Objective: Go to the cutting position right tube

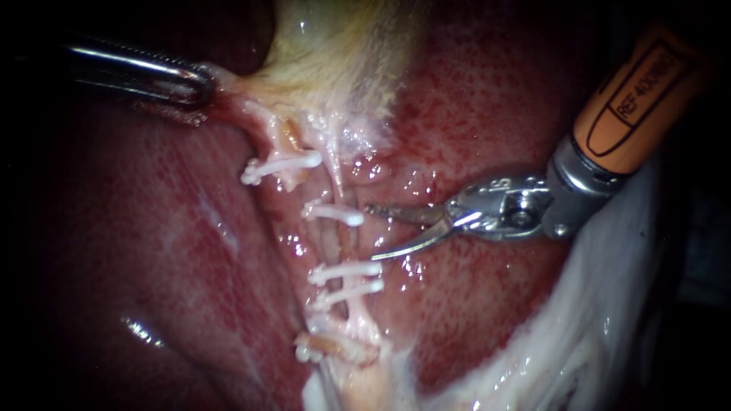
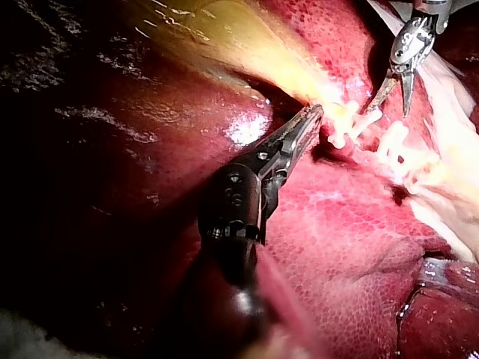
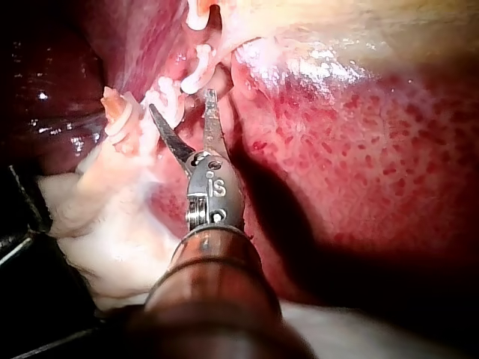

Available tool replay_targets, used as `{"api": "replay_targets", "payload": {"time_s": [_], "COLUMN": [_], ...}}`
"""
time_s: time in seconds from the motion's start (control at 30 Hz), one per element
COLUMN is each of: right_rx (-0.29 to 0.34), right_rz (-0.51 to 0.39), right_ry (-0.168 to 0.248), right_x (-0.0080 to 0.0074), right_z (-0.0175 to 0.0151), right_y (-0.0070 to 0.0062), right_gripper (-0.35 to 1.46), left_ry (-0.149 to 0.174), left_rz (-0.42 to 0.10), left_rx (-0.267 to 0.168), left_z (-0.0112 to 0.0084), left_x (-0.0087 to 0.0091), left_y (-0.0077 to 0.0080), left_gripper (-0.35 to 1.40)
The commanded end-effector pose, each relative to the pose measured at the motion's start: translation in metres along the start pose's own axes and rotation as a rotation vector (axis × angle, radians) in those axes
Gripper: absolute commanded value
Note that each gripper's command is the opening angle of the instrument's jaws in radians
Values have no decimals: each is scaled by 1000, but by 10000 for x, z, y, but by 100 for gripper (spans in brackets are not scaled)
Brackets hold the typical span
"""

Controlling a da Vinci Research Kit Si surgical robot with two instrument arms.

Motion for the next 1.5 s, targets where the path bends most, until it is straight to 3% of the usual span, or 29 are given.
{"api": "replay_targets", "payload": {"time_s": [0.03,0.33,0.53,0.9,1.23,1.5], "right_rx": [12,84,151,226,245,260], "right_rz": [1,-14,-45,-44,-39,-30], "right_ry": [-1,-7,28,123,161,167], "right_x": [0,-8,-7,11,30,42], "right_z": [3,31,36,61,86,100], "right_y": [0,5,1,2,8,1], "right_gripper": [137,137,134,129,129,129], "left_ry": [0,0,0,0,0,0], "left_rz": [0,0,0,0,0,0], "left_rx": [0,0,0,0,0,0], "left_z": [0,0,0,0,1,1], "left_x": [0,0,0,0,0,0], "left_y": [0,-2,-2,-2,-2,-2], "left_gripper": [-35,-35,-35,-35,-35,-35]}}
